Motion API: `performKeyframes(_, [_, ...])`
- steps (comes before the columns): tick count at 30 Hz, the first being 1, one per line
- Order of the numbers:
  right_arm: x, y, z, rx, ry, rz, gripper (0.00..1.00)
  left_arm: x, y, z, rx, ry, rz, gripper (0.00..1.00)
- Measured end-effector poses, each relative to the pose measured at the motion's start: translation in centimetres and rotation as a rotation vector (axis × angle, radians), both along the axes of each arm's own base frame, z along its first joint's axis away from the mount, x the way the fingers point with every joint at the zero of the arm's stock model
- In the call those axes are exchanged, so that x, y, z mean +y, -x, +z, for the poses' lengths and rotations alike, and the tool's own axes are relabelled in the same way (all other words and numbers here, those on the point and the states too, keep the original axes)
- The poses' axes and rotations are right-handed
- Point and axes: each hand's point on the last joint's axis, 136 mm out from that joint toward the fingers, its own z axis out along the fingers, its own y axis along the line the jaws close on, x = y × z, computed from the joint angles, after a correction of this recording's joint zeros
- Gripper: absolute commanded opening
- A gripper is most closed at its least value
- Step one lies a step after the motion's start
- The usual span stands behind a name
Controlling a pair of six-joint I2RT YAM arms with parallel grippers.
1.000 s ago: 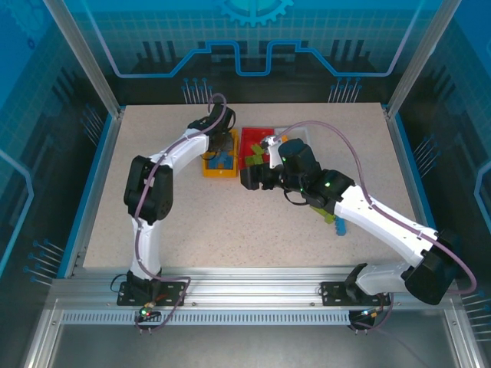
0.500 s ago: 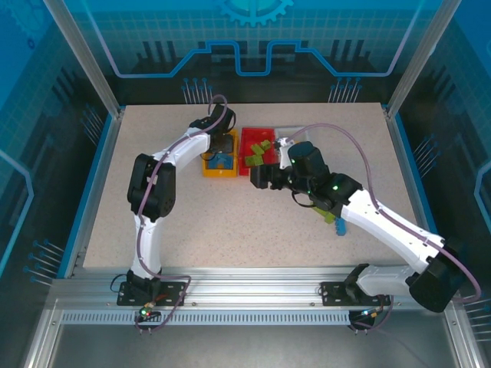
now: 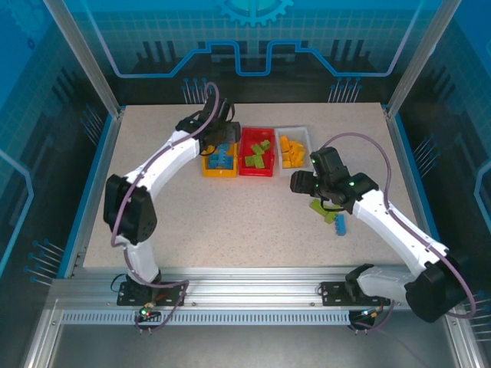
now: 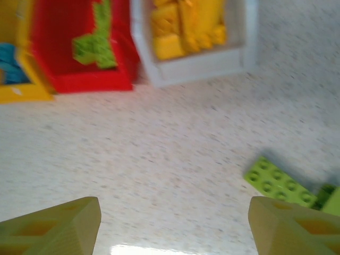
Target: Sort the legos into containers by color
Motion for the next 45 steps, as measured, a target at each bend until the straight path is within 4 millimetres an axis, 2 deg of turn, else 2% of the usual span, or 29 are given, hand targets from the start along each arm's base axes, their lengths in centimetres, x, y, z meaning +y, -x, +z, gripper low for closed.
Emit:
performKeyframes(4, [-1.6, 0.8, -4.2, 0.15, 0.154, 0.013, 0.78, -4.2, 5.1, 1.4, -0.03, 0.091, -0.121, 0.64])
performKeyframes(6, [-2.3, 1.4, -6.3, 0.232, 0.23, 0.03, 0.78, -7.0, 9.0, 1.1, -0.023, 0.155, -0.205, 0.64])
performKeyframes(9, [-3.0, 1.9, -8.5, 0.319, 0.313, 0.056, 0.8, -9.7, 14.3, -0.7, 0.025, 0.23, -0.293, 0.63])
performKeyframes(12, [-3.6, 1.9, -9.6, 0.373, 0.384, 0.08, 0.8, -10.7, 17.7, -2.9, 0.081, 0.258, -0.318, 0.63])
performKeyframes(15, [-4.0, 1.3, -10.6, 0.405, 0.442, 0.097, 0.8, -11.4, 19.8, -4.1, 0.122, 0.275, -0.327, 0.63])
performKeyframes(18, [-4.7, 0.8, -11.7, 0.438, 0.487, 0.1, 0.79, -12.0, 20.8, -4.0, 0.127, 0.298, -0.336, 0.63])
performKeyframes(23, [-6.1, 0.2, -13.5, 0.494, 0.532, 0.097, 0.75, -12.5, 21.2, -3.3, 0.117, 0.326, -0.341, 0.63])
performKeyframes(24, [-6.2, -0.1, -13.8, 0.497, 0.533, 0.097, 0.71, -12.6, 21.2, -3.3, 0.116, 0.327, -0.341, 0.63])
performKeyframes(26, [-6.4, -0.4, -14.1, 0.501, 0.525, 0.099, 0.69, -12.6, 21.2, -3.2, 0.115, 0.328, -0.343, 0.63])
performKeyframes(27, [-6.4, -0.6, -14.2, 0.5, 0.517, 0.101, 0.65, -12.7, 21.3, -3.1, 0.114, 0.329, -0.345, 0.63])
performKeyframes(42, [-5.0, -0.5, -14.6, 0.525, 0.351, 0.123, 0.27, -13.0, 21.2, -2.8, 0.1, 0.335, -0.348, 0.62])
performKeyframes(45, [-4.5, -0.4, -14.3, 0.512, 0.342, 0.128, 0.24, -12.9, 21.2, -2.8, 0.095, 0.33, -0.343, 0.62])
